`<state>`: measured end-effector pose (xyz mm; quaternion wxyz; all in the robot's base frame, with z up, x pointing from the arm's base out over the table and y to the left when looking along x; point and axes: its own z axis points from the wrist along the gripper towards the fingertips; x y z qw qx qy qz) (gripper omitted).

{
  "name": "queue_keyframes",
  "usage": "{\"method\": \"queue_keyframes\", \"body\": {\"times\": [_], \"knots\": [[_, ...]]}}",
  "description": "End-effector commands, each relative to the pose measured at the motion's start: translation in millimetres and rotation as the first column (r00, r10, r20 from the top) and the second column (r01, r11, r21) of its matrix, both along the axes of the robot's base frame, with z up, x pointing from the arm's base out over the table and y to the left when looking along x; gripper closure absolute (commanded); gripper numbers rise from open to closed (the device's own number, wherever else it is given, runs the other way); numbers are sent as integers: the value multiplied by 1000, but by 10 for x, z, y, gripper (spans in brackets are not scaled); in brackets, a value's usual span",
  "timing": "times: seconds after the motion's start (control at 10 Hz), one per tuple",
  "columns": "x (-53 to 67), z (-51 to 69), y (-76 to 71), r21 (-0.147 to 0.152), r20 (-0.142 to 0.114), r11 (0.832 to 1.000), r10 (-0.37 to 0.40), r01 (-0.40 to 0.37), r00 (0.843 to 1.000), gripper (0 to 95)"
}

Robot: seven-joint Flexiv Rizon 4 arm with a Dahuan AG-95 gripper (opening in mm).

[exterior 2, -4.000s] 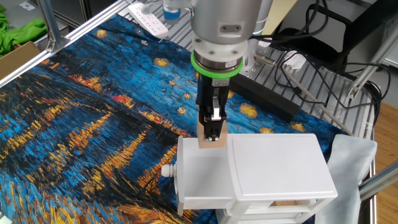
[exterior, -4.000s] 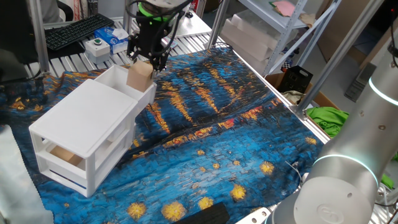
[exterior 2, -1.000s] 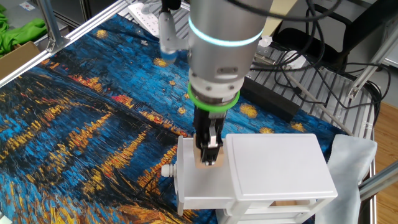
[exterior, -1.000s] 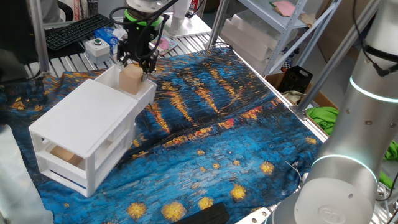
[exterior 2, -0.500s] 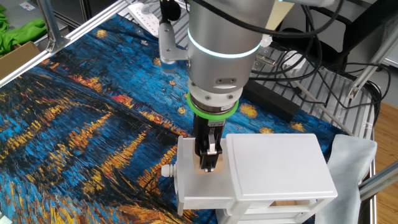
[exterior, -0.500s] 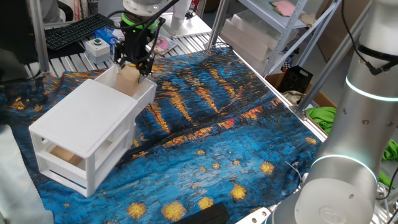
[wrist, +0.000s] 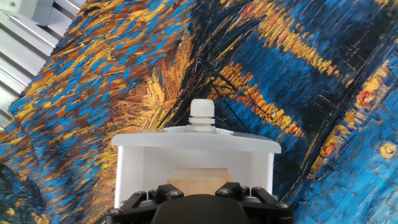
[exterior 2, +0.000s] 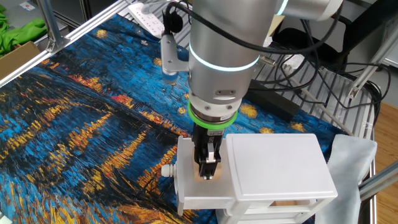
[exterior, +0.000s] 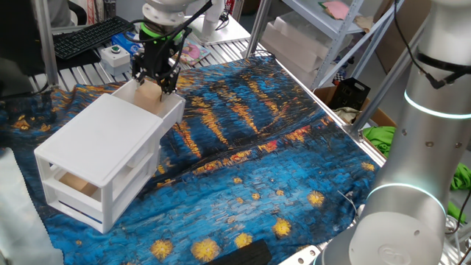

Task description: Put things in the drawer

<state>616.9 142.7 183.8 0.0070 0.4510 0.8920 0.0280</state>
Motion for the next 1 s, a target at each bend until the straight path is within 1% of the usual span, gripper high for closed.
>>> {"method": "queue_keyframes", "body": {"times": [0.1, 0.2, 0.5, 0.8, 1.0], "knots": [[21, -40, 8, 0, 9, 1000, -6, 6, 1000, 950], [24, -50, 9, -1, 7, 1000, -3, 3, 1000, 950], [36, -109, 16, -34, 10, 999, -3, 4, 1000, 950], [45, -151, 5, -45, 17, 999, -7, 8, 1000, 950], [55, -189, -16, -45, 21, 999, -3, 4, 1000, 950]]}}
